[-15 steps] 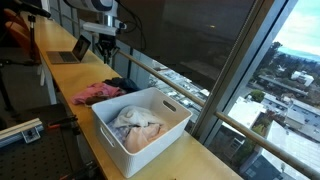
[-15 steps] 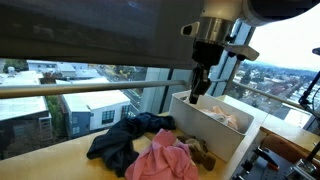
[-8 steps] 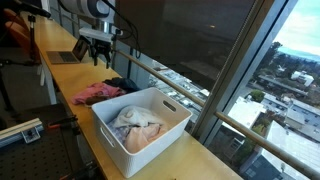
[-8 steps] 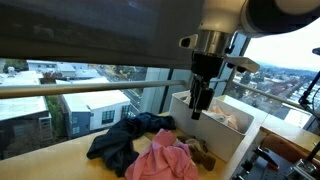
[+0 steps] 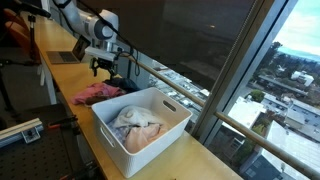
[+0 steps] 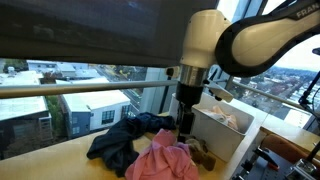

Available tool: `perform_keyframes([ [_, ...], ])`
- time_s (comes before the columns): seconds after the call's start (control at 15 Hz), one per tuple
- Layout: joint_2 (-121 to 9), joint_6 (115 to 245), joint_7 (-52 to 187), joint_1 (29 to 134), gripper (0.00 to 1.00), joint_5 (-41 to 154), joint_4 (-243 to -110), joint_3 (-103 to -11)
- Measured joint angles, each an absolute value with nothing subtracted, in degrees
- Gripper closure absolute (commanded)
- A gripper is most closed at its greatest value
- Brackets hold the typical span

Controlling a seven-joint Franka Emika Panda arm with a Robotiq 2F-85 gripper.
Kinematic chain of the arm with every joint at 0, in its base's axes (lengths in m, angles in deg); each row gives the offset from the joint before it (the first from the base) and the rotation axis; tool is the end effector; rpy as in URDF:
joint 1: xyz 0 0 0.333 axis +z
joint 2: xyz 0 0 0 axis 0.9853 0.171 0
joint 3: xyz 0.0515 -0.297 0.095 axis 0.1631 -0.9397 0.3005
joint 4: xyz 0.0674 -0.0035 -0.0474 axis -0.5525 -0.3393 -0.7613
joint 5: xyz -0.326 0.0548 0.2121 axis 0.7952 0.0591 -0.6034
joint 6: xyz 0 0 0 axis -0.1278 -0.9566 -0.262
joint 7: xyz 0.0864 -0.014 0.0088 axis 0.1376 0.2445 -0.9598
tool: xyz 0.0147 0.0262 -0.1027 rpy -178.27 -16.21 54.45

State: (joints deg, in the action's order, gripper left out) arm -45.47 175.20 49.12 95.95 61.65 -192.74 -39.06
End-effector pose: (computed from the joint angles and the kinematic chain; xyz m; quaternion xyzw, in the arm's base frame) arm 0.5446 0.2983 0.2505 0.9127 0.4063 -0.0440 0.0031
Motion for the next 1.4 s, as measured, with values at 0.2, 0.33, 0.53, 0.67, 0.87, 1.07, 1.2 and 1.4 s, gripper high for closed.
perform_keyframes([
  [0.2,-40.8,176.5,49.1,96.1,0.0,63.0,-190.0,-39.2],
  [0.33,-37.7,177.1,49.1,96.1,0.0,63.6,-188.6,-39.3],
  [0.53,-33.3,177.2,49.1,96.1,0.0,64.3,-186.8,-39.7],
  [0.67,-30.9,177.2,49.1,96.1,0.26,64.6,-185.8,-40.1],
  [0.87,-28.2,177.2,49.1,96.1,0.36,64.6,-184.7,-40.3],
  [1.07,-27.6,177.2,49.1,96.1,0.58,64.6,-184.6,-40.3],
  [1.2,-27.9,177.2,49.1,96.1,0.73,64.6,-184.6,-40.3],
  [1.4,-28.6,177.0,49.1,96.0,0.95,64.5,-184.8,-40.3],
])
